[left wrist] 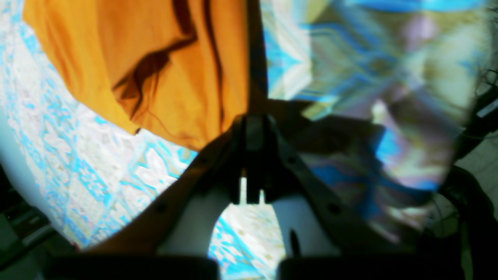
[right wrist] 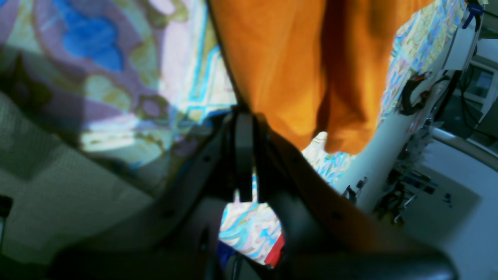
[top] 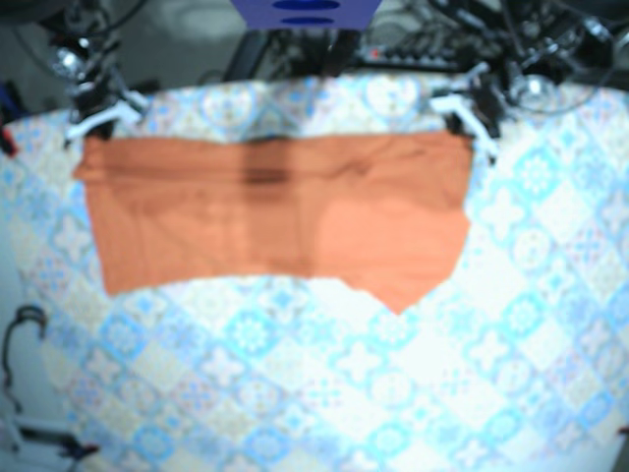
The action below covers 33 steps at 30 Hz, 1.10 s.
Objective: Fold the T-shirt properly
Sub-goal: 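Lift and stretch the shoulder edge, then release it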
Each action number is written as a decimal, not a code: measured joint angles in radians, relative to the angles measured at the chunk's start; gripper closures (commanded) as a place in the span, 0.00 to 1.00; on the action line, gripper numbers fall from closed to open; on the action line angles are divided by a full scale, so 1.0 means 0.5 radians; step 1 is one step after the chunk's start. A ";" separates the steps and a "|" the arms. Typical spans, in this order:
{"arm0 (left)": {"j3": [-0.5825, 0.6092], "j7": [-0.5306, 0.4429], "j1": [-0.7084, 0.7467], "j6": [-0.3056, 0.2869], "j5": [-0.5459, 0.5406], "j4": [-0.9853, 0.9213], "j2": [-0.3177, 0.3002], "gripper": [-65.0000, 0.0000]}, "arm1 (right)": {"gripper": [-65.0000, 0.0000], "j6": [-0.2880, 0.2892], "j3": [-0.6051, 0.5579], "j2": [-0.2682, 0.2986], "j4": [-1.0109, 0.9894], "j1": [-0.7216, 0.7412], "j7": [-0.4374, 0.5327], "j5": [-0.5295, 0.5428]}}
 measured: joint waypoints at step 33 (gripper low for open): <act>-0.004 -0.021 0.312 0.022 0.001 0.011 -0.164 1.00 | 1.00 -0.069 0.009 0.011 0.027 -0.226 0.024 0.003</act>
